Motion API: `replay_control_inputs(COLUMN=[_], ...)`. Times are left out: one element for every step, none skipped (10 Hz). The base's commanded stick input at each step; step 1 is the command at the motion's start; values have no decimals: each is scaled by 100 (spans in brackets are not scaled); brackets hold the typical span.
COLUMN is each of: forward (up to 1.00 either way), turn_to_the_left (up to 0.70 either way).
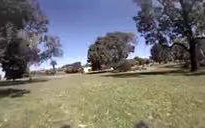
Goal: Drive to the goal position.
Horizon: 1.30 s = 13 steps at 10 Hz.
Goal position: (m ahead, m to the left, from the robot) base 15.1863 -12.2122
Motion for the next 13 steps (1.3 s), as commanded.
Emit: replay_control_inputs(forward=[100, 100, 100, 100, 100, 100, 100, 100, 100, 100, 100, 100, 100], turn_to_the_left=[0, 0, 0, 0, 6, 21, 27, 27, 0, 0, 0, 0, 0])
